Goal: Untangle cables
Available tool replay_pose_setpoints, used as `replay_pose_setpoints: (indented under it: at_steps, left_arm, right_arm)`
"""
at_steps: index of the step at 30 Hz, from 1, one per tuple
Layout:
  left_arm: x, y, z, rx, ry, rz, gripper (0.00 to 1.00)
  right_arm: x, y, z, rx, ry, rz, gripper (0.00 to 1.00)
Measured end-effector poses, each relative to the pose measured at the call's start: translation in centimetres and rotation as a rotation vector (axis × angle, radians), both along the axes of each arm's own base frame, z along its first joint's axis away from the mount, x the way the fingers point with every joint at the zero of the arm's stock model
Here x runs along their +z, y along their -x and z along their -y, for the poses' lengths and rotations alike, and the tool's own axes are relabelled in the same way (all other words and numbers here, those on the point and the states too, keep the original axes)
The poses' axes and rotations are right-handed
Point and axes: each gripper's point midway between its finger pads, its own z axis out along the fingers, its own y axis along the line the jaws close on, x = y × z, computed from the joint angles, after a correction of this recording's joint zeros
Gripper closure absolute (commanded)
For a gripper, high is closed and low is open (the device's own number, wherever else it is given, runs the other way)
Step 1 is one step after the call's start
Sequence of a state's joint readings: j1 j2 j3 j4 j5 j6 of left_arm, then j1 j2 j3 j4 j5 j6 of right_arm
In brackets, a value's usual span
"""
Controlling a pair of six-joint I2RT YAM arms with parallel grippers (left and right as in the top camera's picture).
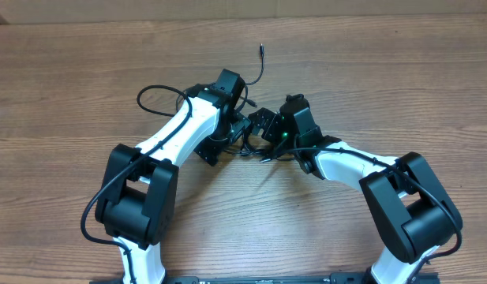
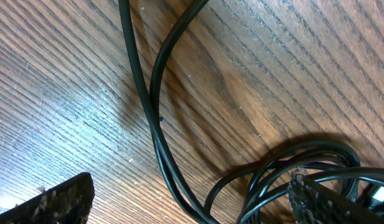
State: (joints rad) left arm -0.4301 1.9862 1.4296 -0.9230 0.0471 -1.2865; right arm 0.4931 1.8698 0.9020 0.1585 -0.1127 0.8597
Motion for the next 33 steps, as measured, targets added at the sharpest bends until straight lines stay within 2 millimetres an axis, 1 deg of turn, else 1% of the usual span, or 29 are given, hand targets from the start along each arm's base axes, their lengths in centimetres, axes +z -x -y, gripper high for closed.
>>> replay_pose_setpoints:
  at_steps: [6,7,9,10,11,12,13,14,17,19,21,25,27,30,33]
  left_arm:
    - [0.0,-0.1,0.1,-0.001,0.003,0.006,0.00]
    - [0.0,-0.1,0.1,-0.001,0.003,0.006,0.01]
    - [0.0,-0.1,0.1,-0.003,0.004,0.005,0.01]
    - [0.0,-0.1,0.2,-0.005,0.007,0.004,0.00]
    - [0.0,0.0,0.4,-0.009,0.011,0.003,0.01]
    - [0.0,0.0,0.5,-0.012,0.012,0.003,0.00]
    - [0.0,0.0,0.7,-0.016,0.015,0.007,0.00]
    - [0.1,-0.1,0.9,-0.019,0.018,0.012,0.00]
    - [0.1,-0.2,1.0,-0.020,0.025,0.015,0.01]
    - [0.1,-0.1,0.8,-0.015,0.025,0.009,0.01]
    - [0.1,-0.1,0.4,-0.020,0.029,0.000,0.00]
    - [0.2,-0.5,0.0,-0.089,0.080,-0.006,0.00]
    - [0.3,-0.5,-0.3,-0.132,0.111,-0.014,0.00]
    - [0.8,0.0,-1.0,-0.181,0.140,-0.047,0.00]
    - [1.1,0.2,-1.4,-0.203,0.143,-0.061,0.01]
  right_arm:
    - [0.0,0.1,-0.1,0.004,-0.002,-0.005,0.00]
    - [-0.1,0.1,-0.1,0.006,-0.002,-0.007,0.02]
    - [-0.1,0.3,-0.1,0.013,-0.002,-0.010,0.27]
    - [-0.2,0.3,-0.2,0.018,-0.004,-0.014,0.43]
    - [-0.2,0.5,-0.2,0.020,-0.008,-0.021,0.52]
    - [-0.3,0.6,-0.4,0.025,-0.015,-0.029,0.58]
    - [-0.4,0.7,-0.5,0.035,-0.019,-0.035,0.68]
    - [-0.3,0.9,-0.7,0.048,-0.031,-0.040,0.74]
    - [-0.1,1.1,-0.9,0.085,-0.075,-0.057,0.75]
    - [0.2,1.2,-1.0,0.121,-0.106,-0.065,0.72]
    - [0.6,1.2,-0.7,0.157,-0.149,-0.075,0.67]
    - [1.0,1.2,-0.2,0.186,-0.199,-0.090,0.66]
    - [1.1,1.4,-0.2,0.198,-0.216,-0.099,0.66]
    - [1.0,1.9,-0.4,0.217,-0.230,-0.123,0.74]
    - [0.4,2.9,-0.5,0.221,-0.230,-0.176,0.78]
